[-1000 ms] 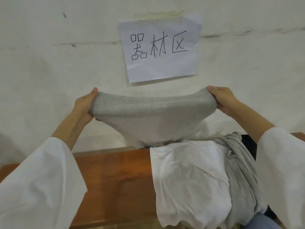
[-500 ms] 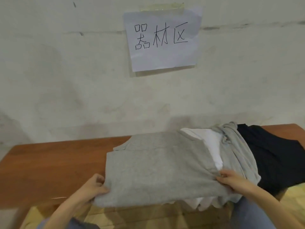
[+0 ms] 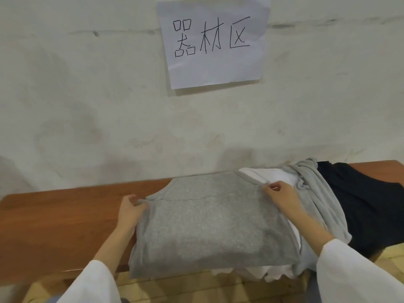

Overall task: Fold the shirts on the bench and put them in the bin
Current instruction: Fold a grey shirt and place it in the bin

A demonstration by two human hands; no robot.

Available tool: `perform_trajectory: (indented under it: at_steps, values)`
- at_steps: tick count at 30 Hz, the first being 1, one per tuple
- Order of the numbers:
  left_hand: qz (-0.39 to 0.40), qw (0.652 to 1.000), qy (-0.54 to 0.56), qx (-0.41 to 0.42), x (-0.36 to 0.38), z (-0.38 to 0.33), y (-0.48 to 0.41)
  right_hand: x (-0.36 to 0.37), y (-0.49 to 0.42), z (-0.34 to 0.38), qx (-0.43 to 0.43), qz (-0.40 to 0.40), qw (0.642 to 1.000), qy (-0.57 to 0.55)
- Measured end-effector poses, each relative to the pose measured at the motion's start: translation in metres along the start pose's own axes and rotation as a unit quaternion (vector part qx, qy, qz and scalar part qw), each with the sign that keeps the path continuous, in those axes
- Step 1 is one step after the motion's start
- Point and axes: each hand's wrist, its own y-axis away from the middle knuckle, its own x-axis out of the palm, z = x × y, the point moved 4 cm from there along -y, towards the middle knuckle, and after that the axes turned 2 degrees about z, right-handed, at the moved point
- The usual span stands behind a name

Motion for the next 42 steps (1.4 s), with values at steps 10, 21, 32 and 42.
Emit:
perform_trajectory:
  at_steps: [10,21,32,42]
  values:
    - [0.067,0.981,-0.155,0.092,-0.016,0.01,0.006,-0.025,0.043,-0.028,-0.088,-0.053,0.992,-0.073]
    - [0.034,0.964,-0.235,0.12,0.013,0.002,-0.036,-0.006,-0.011,-0.015,-0.07,0.029,0.997,0.029]
    - [0.011,0.996,-0.048,0.07,-0.013,0.005,-0.042,-0.005,-0.017,-0.01,-0.031,0.017,0.999,-0.021]
    - [-0.018,0.865,-0.394,0.309,0.042,-0.039,-0.046,0.038,-0.062,0.056,-0.161,0.061,0.963,0.206]
